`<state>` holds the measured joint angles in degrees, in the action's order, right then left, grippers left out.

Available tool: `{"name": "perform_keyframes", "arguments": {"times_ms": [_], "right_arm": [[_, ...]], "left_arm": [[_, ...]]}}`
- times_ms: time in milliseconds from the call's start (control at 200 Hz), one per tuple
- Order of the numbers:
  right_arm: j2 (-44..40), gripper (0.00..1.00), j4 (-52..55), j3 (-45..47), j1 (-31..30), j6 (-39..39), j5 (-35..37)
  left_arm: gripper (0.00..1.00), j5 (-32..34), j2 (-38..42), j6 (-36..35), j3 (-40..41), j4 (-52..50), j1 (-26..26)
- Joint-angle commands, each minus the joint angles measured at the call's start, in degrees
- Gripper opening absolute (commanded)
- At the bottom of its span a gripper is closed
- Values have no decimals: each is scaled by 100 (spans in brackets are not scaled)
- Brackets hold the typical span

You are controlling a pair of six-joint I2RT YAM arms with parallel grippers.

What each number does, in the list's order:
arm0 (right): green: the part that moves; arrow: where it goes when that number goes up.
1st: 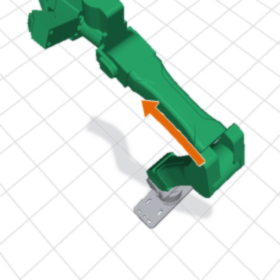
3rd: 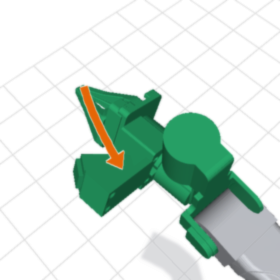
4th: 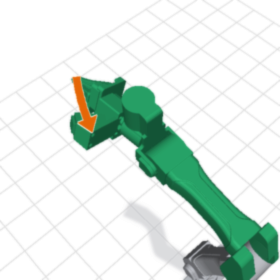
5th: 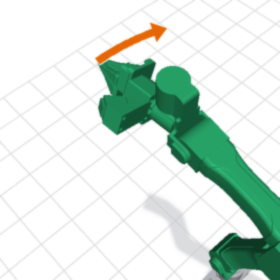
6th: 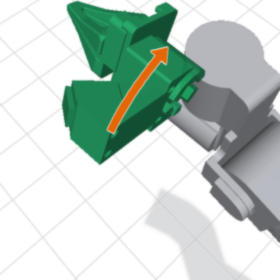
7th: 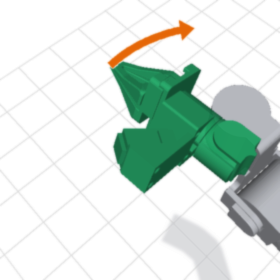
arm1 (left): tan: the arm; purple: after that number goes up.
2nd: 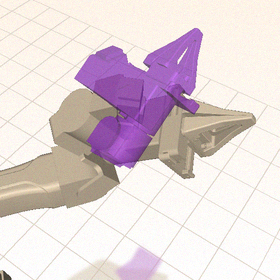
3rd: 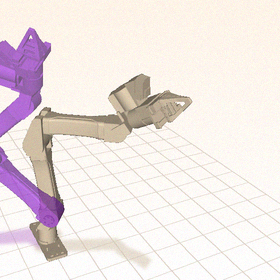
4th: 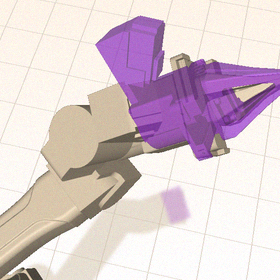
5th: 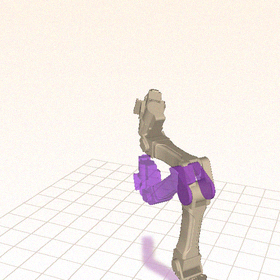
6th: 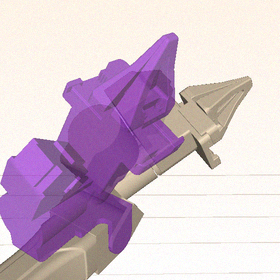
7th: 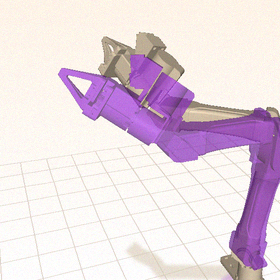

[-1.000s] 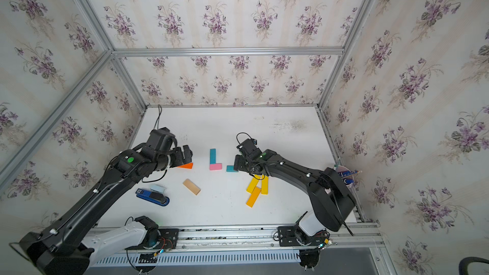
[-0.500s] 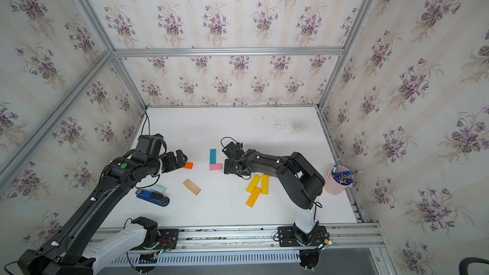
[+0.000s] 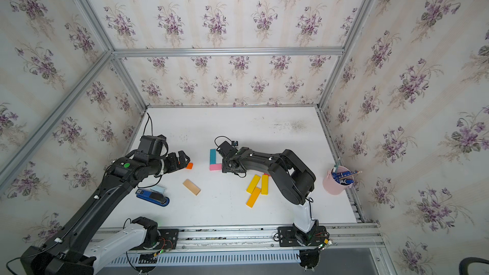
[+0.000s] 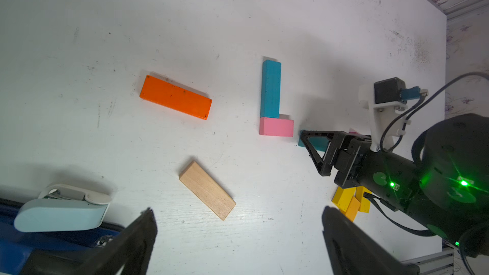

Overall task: Assemble the letter h with building blocks
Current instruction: Assemble the building block at the center of the board.

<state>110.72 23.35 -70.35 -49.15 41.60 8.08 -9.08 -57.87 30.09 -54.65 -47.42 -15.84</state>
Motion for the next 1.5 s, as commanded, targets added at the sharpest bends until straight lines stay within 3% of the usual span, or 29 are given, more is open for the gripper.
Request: {"name": "perform_keyframes", "arguments": {"times_ms": [0,579,919,1029,1134,1299,1498], "right_arm": [[49,69,241,-29,-6,32,-8],[577,68,564,-765,1,-21,244],[62,86,481,-772,68,4,276],[-79,88,274,-617,310,170,-128],[-254,83,6,-273,480,448,-280],[-279,66,-174,-65,571,662,-465],[-301,62,-327,74,563,725,-625]], "left_arm": [[100,-59,-23,-50,29,93,11],[100,-58,-146,-152,104,138,87],[100,-234,-234,-105,96,218,90],[100,-264,-251,-99,77,218,98],[100,-317,-243,-82,102,246,97],[100,-418,-285,-65,189,321,98],[100,-459,-278,-58,321,400,91]]}}
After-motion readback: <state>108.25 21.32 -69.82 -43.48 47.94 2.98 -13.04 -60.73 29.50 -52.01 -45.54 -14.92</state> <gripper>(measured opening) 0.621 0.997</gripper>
